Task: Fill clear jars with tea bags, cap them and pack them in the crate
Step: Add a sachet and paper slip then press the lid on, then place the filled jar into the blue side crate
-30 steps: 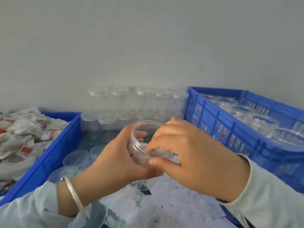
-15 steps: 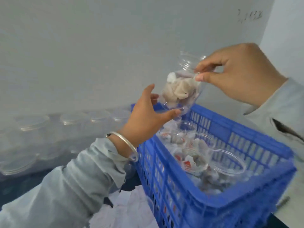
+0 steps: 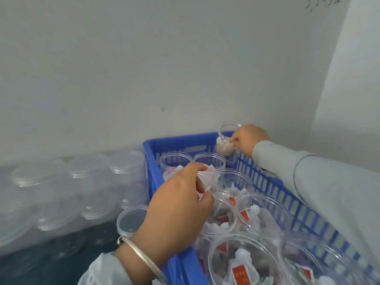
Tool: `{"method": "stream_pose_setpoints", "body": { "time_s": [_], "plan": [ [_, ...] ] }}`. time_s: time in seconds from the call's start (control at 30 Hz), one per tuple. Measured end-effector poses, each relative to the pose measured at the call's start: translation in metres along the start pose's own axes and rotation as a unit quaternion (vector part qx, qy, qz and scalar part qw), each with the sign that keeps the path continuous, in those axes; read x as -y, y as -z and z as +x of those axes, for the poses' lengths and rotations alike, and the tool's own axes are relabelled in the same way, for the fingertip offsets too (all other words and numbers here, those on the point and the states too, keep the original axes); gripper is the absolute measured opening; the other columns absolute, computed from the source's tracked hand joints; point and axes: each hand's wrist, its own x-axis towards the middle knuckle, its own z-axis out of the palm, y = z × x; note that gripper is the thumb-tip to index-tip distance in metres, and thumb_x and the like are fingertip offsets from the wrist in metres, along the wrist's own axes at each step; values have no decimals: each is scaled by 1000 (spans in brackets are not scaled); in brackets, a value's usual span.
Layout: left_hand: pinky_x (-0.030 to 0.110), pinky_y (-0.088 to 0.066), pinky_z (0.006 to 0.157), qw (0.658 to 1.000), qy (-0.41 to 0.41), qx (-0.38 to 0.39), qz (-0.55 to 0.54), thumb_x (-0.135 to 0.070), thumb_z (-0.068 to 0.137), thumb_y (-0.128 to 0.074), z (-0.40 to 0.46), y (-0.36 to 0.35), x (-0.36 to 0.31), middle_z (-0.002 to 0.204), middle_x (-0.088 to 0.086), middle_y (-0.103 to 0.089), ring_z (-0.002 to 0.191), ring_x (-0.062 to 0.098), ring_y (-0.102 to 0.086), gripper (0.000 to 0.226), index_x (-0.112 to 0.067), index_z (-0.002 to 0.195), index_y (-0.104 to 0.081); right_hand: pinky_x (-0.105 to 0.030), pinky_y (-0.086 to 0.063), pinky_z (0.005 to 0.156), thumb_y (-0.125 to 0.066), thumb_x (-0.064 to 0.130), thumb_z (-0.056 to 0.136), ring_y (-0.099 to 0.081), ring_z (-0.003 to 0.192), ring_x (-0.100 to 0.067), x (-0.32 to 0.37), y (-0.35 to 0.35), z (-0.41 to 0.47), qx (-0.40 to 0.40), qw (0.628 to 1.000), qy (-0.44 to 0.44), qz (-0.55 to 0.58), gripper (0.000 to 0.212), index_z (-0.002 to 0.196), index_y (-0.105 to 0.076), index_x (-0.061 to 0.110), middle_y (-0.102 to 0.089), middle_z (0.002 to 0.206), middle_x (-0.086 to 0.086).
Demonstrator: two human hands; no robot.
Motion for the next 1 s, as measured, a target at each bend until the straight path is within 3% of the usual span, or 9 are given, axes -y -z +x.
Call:
{"method": "stream_pose_setpoints", "body": {
  "time_s": [0.13, 0.23, 0.33, 0.5, 0.6, 0.7, 0.83, 1.0],
  "plan": [
    [12, -40, 65, 1000, 3, 13, 6, -39, 86, -51, 0, -2, 1, 82, -20, -52, 79, -6, -49, 35, -52, 117, -39, -28, -46, 72, -55, 22, 89, -62, 93, -24, 4, -32, 17, 51, 998, 23, -10, 21, 92, -74, 31, -69, 103, 3],
    [14, -42, 66, 1000, 5, 13, 0, -41, 84, -50, -1, -2, 1, 83, -20, -53, 81, -5, -49, 32, -52, 112, -40, -30, -48, 67, -58, 20, 85, -65, 91, -26, 3, -45, 25, 45, 999, 0, 28, 19, 88, -76, 23, -71, 98, -1],
    [15, -42, 67, 1000, 11, 14, -9, -40, 82, -51, -2, -2, 0, 83, -19, -54, 79, -4, -49, 30, -50, 109, -43, -32, -52, 80, -64, 17, 82, -66, 91, -24, -5, -45, 33, 47, 995, 0, 83, 14, 85, -78, 18, -73, 95, -3],
    [17, -43, 66, 1000, 7, 14, -10, -44, 77, -46, -4, -2, -1, 81, -19, -55, 78, -3, -50, 29, -48, 106, -46, -18, -36, 74, -77, 21, 77, -57, 81, -6, -17, -25, 32, 110, 986, 98, 75, 22, 98, -76, 16, -73, 99, 2],
    [16, -43, 64, 1000, 13, 19, -8, -42, 80, -50, -3, -2, -1, 80, -18, -56, 76, -1, -52, 25, -48, 104, -48, -15, -33, 71, -77, 22, 77, -55, 79, -4, -18, -22, 27, 125, 985, 114, 44, 23, 99, -76, 16, -72, 98, 2],
    [16, -43, 64, 1000, 20, 19, -6, -38, 82, -53, -3, -3, -1, 79, -17, -57, 74, -1, -52, 22, -47, 101, -48, -19, -39, 80, -73, 21, 81, -63, 95, -15, -15, -26, 20, 121, 985, 114, 36, 29, 108, -72, 11, -70, 108, -3],
    [19, -44, 67, 999, 28, 16, -14, -32, 82, -55, -2, -3, -2, 78, -17, -57, 71, 0, -52, 21, -43, 100, -51, -27, -34, 102, -69, 29, 85, -50, 125, -21, -8, -16, 12, 122, 987, 106, 17, 51, 131, -56, 11, -54, 137, -4],
    [19, -42, 65, 999, 33, 17, -7, -27, 81, -56, 1, -4, -1, 73, -16, -55, 69, 0, -51, 20, -37, 98, -54, -23, -34, 96, -63, 19, 90, -52, 120, -21, -3, 7, -3, 117, 988, 94, 27, 44, 132, -54, 13, -57, 132, -5]
  ]
}}
